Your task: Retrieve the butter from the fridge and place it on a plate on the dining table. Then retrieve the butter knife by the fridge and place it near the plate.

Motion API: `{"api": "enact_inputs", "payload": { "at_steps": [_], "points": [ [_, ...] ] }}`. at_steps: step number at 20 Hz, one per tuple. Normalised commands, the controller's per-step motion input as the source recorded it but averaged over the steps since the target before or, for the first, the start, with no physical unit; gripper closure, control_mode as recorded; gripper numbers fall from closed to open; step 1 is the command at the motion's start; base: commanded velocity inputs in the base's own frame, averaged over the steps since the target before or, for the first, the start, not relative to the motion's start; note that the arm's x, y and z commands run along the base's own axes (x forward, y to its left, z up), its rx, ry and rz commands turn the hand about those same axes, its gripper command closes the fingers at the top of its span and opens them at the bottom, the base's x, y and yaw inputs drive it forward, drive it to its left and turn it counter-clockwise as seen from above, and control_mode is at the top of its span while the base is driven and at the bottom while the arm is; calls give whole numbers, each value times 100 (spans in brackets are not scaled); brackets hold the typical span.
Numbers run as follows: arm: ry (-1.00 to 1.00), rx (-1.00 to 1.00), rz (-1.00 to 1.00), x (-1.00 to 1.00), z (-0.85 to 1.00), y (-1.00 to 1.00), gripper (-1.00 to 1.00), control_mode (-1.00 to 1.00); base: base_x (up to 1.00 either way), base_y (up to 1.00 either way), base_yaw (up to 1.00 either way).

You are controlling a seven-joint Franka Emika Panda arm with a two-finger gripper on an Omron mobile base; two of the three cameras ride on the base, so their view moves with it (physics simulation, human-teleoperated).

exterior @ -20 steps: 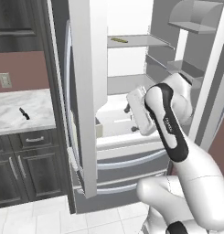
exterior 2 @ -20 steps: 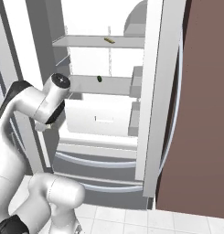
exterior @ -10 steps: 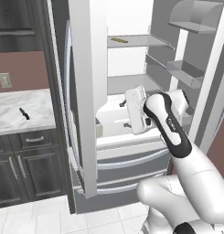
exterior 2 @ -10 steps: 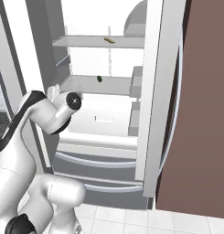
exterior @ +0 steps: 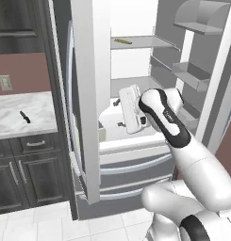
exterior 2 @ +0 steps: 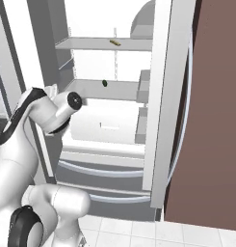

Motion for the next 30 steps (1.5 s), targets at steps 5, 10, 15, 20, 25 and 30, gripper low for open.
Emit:
{"api": "enact_inputs", "payload": {
  "at_steps": [5,10,15,20,25,30],
  "points": [
    [-4,0,7,35,0,34,-100,-100,0,0,0],
    [-1,0,4,21,0,30,-100,-100,0,0,0],
    [-1,0,1,2,0,44,-100,-100,0,0,0],
    [0,0,0,0,0,65,-100,-100,0,0,0],
    [0,-2,0,0,0,67,-100,-100,0,0,0],
    [-2,-13,-1,-23,32,20,-100,-100,0,0,0]
  ]
}}
